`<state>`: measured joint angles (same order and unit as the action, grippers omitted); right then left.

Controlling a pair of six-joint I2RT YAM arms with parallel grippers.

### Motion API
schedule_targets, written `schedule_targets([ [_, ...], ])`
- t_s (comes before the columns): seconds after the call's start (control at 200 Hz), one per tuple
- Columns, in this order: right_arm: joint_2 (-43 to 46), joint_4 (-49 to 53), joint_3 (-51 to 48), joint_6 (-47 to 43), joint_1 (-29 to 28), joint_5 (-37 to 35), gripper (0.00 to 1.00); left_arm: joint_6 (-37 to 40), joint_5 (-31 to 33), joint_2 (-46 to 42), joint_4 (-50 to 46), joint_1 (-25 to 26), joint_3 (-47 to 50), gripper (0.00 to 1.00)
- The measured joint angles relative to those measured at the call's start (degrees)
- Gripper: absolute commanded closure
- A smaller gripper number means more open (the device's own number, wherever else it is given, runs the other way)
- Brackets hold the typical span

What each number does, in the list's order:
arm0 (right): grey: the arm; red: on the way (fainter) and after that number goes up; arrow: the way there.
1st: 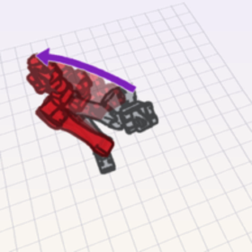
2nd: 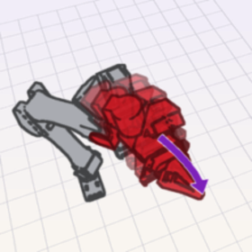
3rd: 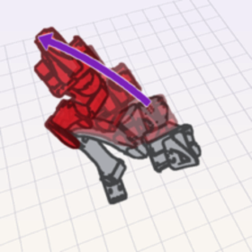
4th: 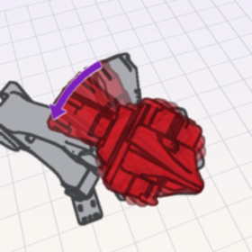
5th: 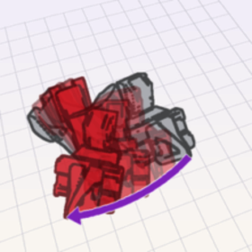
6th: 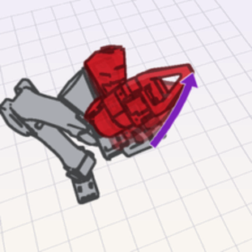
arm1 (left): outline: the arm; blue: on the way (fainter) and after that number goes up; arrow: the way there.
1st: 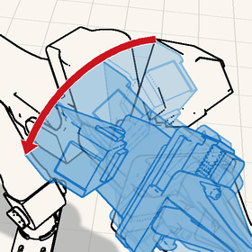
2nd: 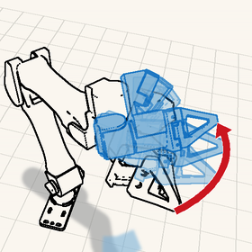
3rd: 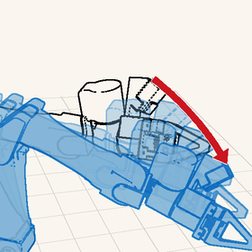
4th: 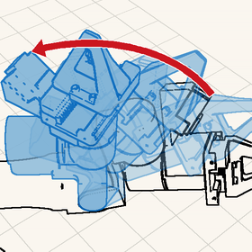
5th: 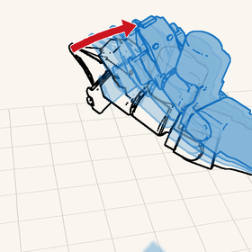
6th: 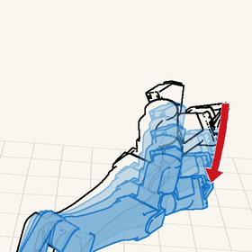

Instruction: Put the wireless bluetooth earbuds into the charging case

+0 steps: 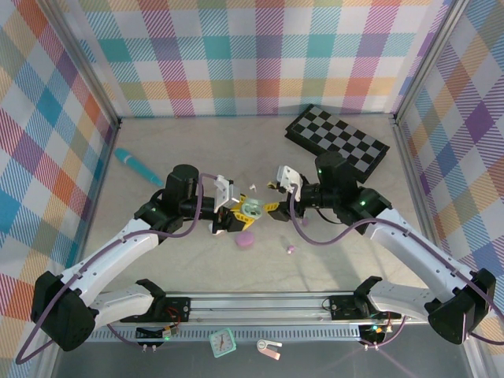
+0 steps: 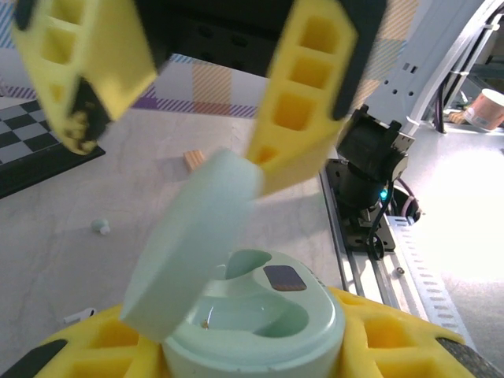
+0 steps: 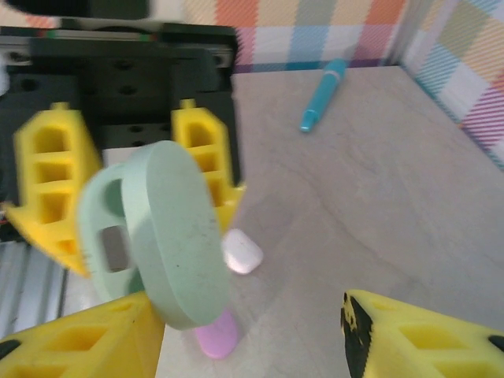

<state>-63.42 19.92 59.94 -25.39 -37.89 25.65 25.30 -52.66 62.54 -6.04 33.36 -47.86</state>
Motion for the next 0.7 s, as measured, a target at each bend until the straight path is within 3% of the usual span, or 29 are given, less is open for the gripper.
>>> schedule_targets([
  [0.445, 0.33, -2.25, -0.61, 7.02, 1.38, -1.20, 0.33, -0.50, -0.66, -0.04, 0.87, 0.00, 0.02, 0.67],
  [0.7, 1.70, -3.02, -1.49, 7.39, 2.25, 3.30, 0.24, -2.01, -0.96, -0.09, 1.90, 0.00, 0.04, 0.67],
])
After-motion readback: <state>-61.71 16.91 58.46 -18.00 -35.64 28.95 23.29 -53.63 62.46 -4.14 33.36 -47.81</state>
